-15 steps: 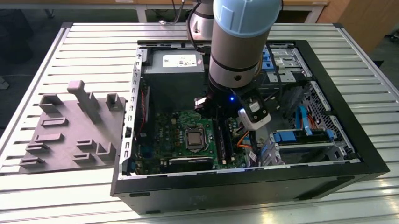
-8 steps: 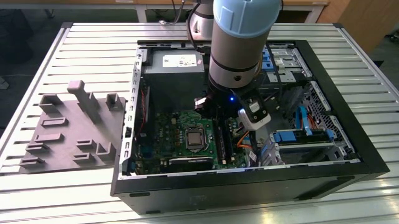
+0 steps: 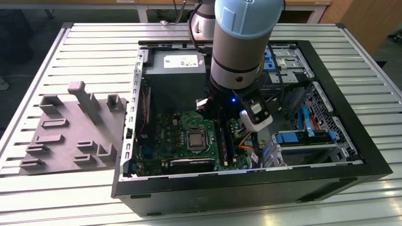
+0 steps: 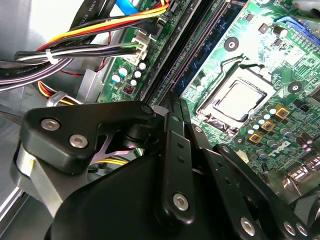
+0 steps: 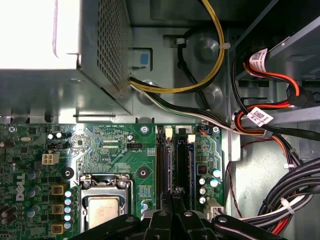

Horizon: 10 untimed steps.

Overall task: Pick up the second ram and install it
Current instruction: 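Insert the second ram into the second slot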

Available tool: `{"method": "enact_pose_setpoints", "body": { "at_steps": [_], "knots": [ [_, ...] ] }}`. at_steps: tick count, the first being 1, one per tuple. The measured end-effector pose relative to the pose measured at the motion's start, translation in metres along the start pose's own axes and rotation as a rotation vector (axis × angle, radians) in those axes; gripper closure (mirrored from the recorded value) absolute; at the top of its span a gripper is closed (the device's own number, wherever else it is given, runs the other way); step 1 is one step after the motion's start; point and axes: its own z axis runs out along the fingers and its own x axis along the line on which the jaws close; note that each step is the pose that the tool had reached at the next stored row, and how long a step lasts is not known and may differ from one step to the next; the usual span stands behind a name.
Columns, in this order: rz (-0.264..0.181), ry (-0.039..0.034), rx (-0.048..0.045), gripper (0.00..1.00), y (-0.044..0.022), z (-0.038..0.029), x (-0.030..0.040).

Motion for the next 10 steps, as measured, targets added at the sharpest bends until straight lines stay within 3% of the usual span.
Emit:
{"method": "enact_pose_setpoints", "body": {
  "at_steps": [10],
  "knots": [
    [0.000,0.0000,0.0000,0.88,0.0000,0.0001,0.0000]
  ]
}}
